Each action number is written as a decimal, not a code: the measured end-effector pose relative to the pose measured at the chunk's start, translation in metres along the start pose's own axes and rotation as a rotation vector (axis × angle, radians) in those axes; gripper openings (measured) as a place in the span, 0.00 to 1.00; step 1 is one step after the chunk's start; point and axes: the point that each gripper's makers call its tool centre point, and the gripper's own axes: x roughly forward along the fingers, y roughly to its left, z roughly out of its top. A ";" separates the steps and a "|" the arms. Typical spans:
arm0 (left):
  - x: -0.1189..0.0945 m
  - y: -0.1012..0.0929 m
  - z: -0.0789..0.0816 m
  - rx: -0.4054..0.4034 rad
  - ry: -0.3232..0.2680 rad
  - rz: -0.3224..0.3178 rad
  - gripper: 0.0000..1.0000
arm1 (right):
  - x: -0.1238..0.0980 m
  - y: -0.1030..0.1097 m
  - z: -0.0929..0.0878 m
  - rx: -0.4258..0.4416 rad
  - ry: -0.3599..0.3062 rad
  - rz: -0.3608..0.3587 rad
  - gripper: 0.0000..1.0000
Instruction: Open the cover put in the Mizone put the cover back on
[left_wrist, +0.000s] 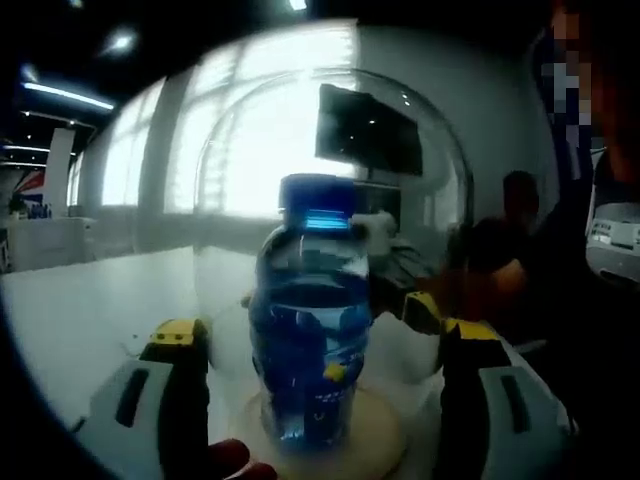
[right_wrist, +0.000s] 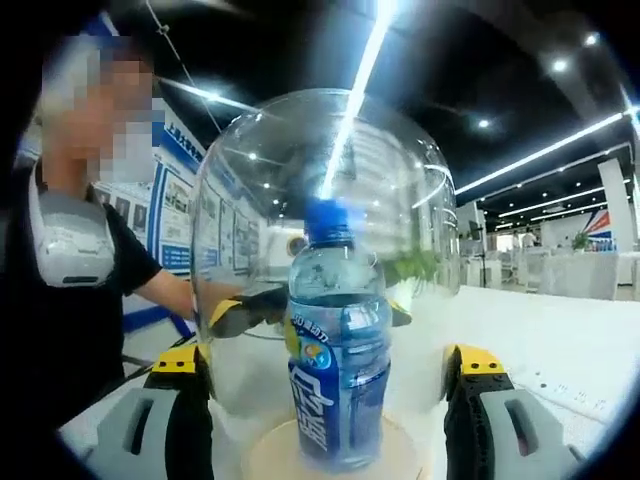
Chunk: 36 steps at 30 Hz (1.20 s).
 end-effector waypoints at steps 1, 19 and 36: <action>0.000 0.000 0.000 0.000 -0.007 0.001 0.82 | -0.001 0.000 0.000 0.002 -0.010 -0.004 0.90; -0.007 -0.001 0.000 -0.011 -0.028 0.058 0.78 | -0.007 0.004 -0.001 0.018 -0.015 -0.095 0.85; -0.016 -0.002 -0.002 -0.013 -0.034 0.141 0.74 | -0.016 0.009 -0.001 -0.004 -0.005 -0.221 0.77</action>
